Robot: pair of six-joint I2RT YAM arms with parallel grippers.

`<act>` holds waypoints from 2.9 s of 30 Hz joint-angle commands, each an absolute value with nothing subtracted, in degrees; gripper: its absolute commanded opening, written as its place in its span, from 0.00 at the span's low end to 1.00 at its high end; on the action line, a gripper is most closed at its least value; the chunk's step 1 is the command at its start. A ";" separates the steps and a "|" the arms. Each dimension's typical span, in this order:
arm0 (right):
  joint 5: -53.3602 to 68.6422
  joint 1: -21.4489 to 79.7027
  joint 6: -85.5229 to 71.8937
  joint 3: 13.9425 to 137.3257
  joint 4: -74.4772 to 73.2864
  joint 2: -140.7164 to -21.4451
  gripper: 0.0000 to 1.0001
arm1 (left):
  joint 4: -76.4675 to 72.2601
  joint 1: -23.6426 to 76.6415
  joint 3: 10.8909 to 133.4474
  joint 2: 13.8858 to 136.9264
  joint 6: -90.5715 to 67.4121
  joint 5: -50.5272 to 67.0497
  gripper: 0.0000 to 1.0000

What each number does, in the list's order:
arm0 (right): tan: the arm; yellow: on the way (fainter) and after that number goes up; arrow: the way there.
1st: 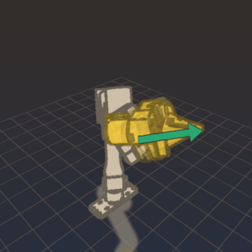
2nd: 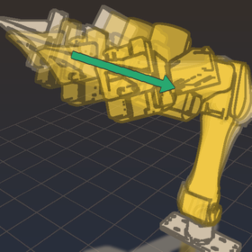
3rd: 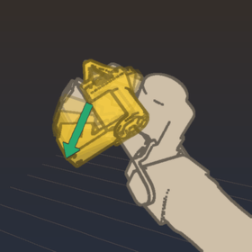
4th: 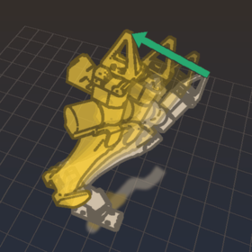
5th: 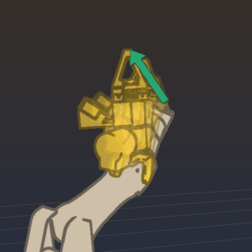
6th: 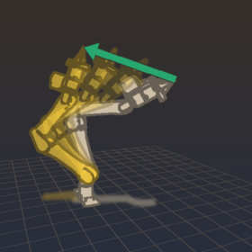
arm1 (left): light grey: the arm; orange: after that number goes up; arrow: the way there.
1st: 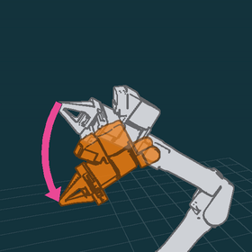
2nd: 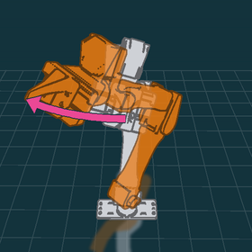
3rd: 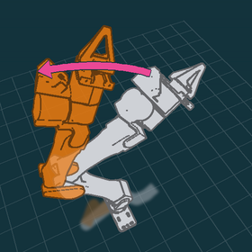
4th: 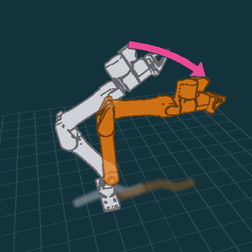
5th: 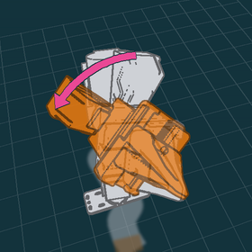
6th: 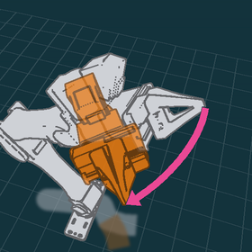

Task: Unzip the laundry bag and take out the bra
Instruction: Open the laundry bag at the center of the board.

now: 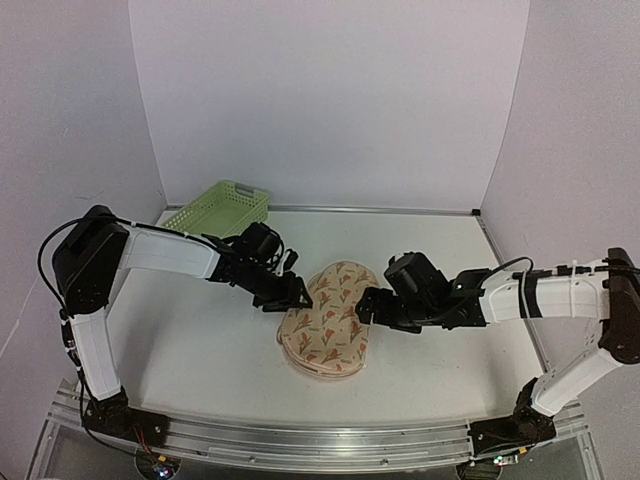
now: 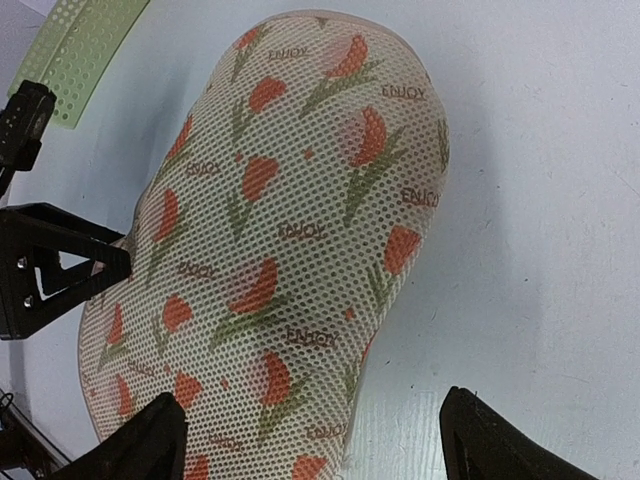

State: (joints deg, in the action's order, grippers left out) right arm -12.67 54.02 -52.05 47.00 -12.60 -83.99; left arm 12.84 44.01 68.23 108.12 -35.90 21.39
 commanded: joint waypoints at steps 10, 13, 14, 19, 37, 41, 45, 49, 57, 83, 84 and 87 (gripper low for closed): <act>-11.52 53.73 -53.13 45.62 -9.41 -82.31 0.88 | 9.58 43.25 67.54 104.15 -37.00 22.83 0.15; -11.15 53.78 -53.26 45.53 -9.25 -82.52 0.88 | 9.57 43.24 67.10 103.15 -37.20 22.47 0.06; -11.02 53.74 -53.26 45.46 -9.12 -82.59 0.88 | 9.53 43.24 66.86 102.73 -37.27 22.21 0.04; -9.37 53.71 -52.91 45.91 -8.37 -84.12 0.88 | 9.58 43.24 65.17 99.65 -38.07 20.58 0.00; 2.19 54.39 -51.91 54.97 -1.80 -95.61 0.80 | 8.55 43.24 51.83 78.27 -46.26 13.40 0.00; 0.87 54.40 -51.15 55.22 -1.96 -93.92 0.79 | 9.34 43.24 52.61 75.35 -47.12 13.51 0.00; -2.66 54.39 -50.27 54.37 -3.27 -89.72 0.80 | 9.60 43.33 54.11 75.29 -47.32 14.21 0.00; -7.73 54.38 -49.05 52.52 -5.64 -84.08 0.81 | 9.78 44.49 57.32 77.23 -47.37 14.37 0.00; -15.11 54.38 -46.71 47.71 -8.60 -73.17 0.84 | 13.57 48.92 68.01 85.06 -46.47 10.65 0.00; -26.54 54.36 -46.88 36.57 -16.23 -49.13 0.89 | 15.86 57.82 97.81 116.90 -46.65 17.08 0.13; -26.88 54.35 -46.93 36.38 -16.52 -48.48 0.90 | 15.91 57.91 98.41 117.69 -46.81 17.43 0.14; -27.68 54.35 -47.02 35.91 -17.19 -46.73 0.90 | 15.86 58.22 100.45 119.86 -47.04 18.25 0.14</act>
State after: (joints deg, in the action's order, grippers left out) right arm -24.67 54.11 -46.78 36.38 -16.53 -49.19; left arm 16.58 57.89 95.92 117.80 -46.59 16.47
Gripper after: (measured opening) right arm 0.896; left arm 0.136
